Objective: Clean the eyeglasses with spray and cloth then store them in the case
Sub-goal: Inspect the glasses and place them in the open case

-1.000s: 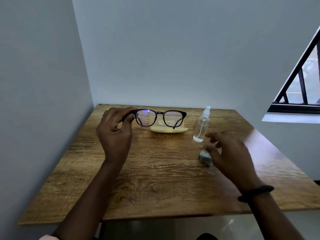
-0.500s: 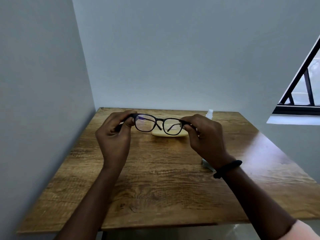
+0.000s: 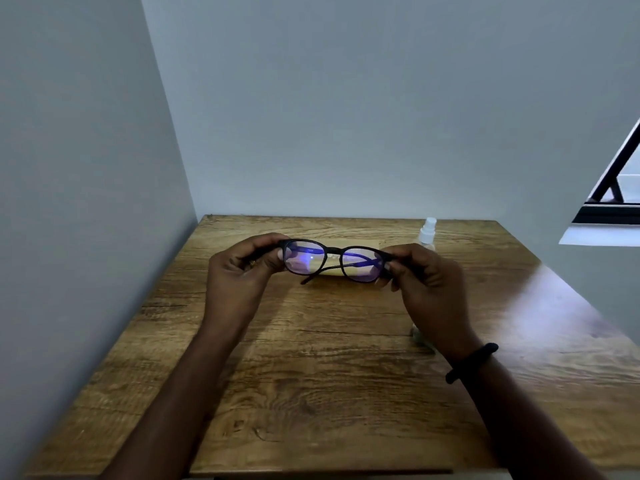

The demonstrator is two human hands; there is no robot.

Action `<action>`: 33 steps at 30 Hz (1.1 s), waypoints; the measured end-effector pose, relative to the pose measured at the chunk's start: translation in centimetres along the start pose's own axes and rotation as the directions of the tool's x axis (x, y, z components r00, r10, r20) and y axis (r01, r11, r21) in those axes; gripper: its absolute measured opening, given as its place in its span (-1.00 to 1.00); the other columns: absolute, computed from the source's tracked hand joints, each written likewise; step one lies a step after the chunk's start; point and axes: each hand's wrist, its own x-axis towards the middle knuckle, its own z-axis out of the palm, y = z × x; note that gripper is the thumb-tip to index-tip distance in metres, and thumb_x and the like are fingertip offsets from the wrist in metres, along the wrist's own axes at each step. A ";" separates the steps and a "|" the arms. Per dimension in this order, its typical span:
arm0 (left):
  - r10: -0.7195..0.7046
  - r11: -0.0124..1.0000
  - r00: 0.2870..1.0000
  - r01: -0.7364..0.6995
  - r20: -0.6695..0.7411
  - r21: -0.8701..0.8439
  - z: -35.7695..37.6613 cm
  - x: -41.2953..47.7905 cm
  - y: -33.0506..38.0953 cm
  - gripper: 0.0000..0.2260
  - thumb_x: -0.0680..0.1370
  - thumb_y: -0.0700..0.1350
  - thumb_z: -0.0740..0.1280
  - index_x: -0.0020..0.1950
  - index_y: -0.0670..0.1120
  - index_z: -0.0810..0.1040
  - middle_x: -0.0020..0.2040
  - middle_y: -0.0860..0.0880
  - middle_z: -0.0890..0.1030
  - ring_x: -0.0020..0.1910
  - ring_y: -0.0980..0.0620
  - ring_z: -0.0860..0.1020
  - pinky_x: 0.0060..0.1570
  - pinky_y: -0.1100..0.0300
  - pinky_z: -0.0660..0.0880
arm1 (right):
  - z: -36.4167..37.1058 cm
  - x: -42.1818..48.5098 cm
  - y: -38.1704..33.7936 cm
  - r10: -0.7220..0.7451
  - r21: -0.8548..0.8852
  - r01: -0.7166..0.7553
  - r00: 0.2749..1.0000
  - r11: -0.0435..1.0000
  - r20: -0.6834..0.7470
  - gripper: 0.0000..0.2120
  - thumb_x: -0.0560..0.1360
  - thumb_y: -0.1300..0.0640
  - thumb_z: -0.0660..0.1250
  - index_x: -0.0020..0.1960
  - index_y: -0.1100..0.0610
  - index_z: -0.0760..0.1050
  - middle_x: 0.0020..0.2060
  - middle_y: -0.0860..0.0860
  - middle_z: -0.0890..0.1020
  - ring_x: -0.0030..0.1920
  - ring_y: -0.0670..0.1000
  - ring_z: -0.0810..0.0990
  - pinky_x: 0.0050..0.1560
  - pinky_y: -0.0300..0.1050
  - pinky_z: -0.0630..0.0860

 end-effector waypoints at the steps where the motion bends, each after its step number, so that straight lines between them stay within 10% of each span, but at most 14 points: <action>1: -0.006 1.000 1.000 0.006 0.008 0.010 0.0 0.0 -0.1 -0.84 0.48 -0.29 0.47 0.01 -0.08 0.70 -0.12 0.12 0.76 -0.08 0.19 0.69 -0.07 0.30 0.61 | -0.1 0.0 -0.1 0.033 0.056 -0.034 0.999 0.998 0.007 -0.65 0.51 0.43 0.35 0.02 -0.01 0.64 -0.31 -0.05 0.71 -0.31 -0.08 0.66 -0.25 -0.18 0.59; 16: -0.011 0.998 0.992 0.003 0.125 0.067 0.1 -0.2 -1.1 -0.80 0.48 -0.19 0.46 0.09 -0.10 0.72 0.00 0.05 0.77 0.03 0.11 0.69 0.03 0.26 0.63 | -1.9 0.6 -0.7 0.167 0.342 -0.176 0.984 0.923 0.057 -0.77 0.50 0.48 0.35 0.00 0.21 0.64 -0.23 0.12 0.75 -0.34 0.03 0.68 -0.27 -0.17 0.63; 25: -0.287 0.839 0.947 0.175 0.147 0.516 1.0 2.5 -5.8 -0.70 0.54 0.02 0.52 0.27 0.18 0.66 0.08 0.12 0.73 0.06 0.20 0.67 -0.08 0.23 0.62 | -2.3 1.0 -0.1 0.205 0.316 -0.206 0.978 0.926 0.037 -0.74 0.52 0.48 0.32 0.00 0.17 0.62 -0.26 0.01 0.75 -0.34 -0.02 0.68 -0.26 -0.21 0.61; 33: -0.294 0.776 0.950 0.171 0.108 0.607 3.0 2.7 -6.8 -0.80 0.48 -0.01 0.57 0.08 0.00 0.74 -0.13 0.07 0.75 -0.17 0.08 0.71 -0.13 0.05 0.67 | -2.3 1.0 0.2 0.235 0.283 -0.223 0.972 0.933 -0.010 -0.73 0.52 0.45 0.34 -0.02 0.11 0.63 -0.22 -0.02 0.76 -0.35 0.02 0.67 -0.26 -0.16 0.63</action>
